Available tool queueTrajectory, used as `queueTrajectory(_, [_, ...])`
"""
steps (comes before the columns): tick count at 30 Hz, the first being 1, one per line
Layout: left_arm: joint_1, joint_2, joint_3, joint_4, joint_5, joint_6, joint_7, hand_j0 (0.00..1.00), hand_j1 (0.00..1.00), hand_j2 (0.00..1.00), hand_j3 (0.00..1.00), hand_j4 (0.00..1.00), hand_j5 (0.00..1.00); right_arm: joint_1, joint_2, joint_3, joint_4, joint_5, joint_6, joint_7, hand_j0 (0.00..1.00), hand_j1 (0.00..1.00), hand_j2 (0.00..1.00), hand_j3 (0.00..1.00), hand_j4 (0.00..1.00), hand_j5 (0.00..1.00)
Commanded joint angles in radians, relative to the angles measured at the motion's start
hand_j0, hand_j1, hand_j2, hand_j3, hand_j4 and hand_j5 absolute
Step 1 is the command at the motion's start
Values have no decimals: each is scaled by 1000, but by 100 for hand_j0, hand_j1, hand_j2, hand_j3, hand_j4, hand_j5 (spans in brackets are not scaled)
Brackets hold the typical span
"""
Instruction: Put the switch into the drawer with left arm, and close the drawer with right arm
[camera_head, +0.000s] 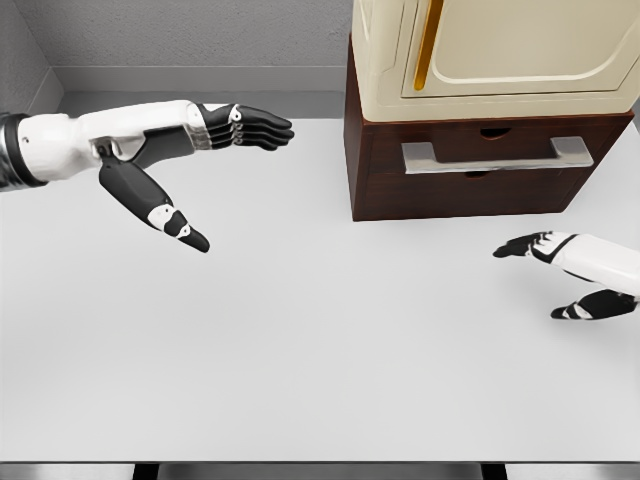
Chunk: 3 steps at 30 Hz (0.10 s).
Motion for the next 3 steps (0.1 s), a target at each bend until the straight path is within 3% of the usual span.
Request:
queueTrajectory(1, [0, 0, 2, 0, 7, -1, 0, 100, 100, 100, 100, 100, 100, 0, -10, 4, -19, -5, 3, 0, 100, 100, 100, 100, 100, 100])
queueTrajectory(3, [0, 0, 2, 0, 7, -1, 0, 100, 100, 100, 100, 100, 100, 0, -10, 4, -19, -5, 3, 0, 100, 100, 100, 100, 100, 100])
